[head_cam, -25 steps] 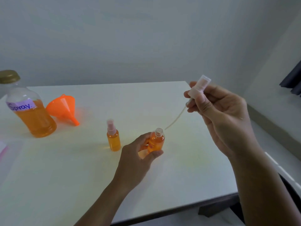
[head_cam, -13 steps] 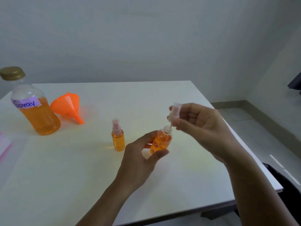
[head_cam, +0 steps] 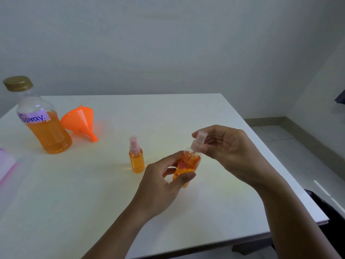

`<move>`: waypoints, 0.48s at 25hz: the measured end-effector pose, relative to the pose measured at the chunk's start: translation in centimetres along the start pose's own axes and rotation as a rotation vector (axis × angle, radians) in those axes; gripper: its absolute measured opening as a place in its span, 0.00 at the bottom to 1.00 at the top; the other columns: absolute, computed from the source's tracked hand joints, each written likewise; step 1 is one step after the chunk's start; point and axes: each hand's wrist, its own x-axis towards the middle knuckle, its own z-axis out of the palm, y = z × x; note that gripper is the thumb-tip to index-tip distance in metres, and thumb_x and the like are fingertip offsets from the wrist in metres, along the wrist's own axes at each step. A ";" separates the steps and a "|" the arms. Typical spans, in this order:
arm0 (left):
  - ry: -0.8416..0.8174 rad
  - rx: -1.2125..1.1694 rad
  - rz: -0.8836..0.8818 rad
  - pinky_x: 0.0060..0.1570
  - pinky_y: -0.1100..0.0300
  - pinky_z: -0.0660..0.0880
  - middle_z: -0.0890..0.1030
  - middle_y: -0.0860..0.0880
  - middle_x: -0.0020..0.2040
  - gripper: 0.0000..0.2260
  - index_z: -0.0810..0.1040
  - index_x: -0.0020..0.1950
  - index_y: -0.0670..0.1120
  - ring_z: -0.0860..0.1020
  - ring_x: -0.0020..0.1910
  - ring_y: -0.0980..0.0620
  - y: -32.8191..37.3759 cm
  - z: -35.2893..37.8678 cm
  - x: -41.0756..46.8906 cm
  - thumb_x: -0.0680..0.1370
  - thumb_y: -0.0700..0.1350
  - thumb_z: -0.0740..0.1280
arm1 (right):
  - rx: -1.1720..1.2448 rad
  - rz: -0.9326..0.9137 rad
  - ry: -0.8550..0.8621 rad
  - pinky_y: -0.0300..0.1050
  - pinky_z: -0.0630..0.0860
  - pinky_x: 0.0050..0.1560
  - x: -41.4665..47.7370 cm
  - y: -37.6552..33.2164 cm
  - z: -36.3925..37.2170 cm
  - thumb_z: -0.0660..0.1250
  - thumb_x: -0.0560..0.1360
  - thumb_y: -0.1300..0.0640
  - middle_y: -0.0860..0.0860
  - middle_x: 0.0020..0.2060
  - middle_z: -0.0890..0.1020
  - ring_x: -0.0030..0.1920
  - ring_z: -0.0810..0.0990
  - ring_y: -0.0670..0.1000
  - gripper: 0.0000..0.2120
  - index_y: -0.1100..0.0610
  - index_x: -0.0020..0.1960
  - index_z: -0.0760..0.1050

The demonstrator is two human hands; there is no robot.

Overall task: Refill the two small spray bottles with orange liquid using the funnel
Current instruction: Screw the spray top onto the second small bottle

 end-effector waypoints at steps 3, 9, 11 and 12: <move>-0.010 0.025 0.009 0.62 0.52 0.77 0.82 0.60 0.60 0.27 0.74 0.69 0.58 0.80 0.59 0.57 0.2 0.0 0.0 0.72 0.62 0.70 | -0.082 0.060 0.056 0.39 0.81 0.56 0.0 0.4 -0.6 0.75 0.60 0.35 0.38 0.44 0.87 0.49 0.85 0.39 0.20 0.45 0.46 0.83; -0.008 0.034 0.002 0.62 0.53 0.77 0.81 0.60 0.62 0.29 0.73 0.71 0.58 0.79 0.60 0.57 0.4 0.0 0.4 0.71 0.62 0.69 | 0.155 0.027 -0.111 0.54 0.74 0.71 -0.3 0.3 -1.5 0.72 0.72 0.50 0.42 0.62 0.84 0.66 0.80 0.43 0.26 0.49 0.70 0.76; -0.007 0.030 -0.003 0.61 0.52 0.78 0.81 0.60 0.61 0.28 0.74 0.70 0.58 0.80 0.59 0.56 0.4 0.2 0.5 0.71 0.62 0.70 | 0.077 0.014 -0.033 0.53 0.78 0.66 -0.3 0.2 -1.0 0.72 0.70 0.47 0.42 0.54 0.87 0.59 0.84 0.43 0.22 0.48 0.63 0.80; -0.010 0.027 -0.002 0.61 0.51 0.78 0.81 0.60 0.60 0.28 0.74 0.70 0.58 0.80 0.58 0.55 0.4 0.2 0.5 0.71 0.62 0.70 | -0.009 0.022 0.031 0.47 0.81 0.61 -0.2 0.3 -0.8 0.73 0.67 0.42 0.40 0.49 0.88 0.54 0.85 0.40 0.22 0.46 0.59 0.82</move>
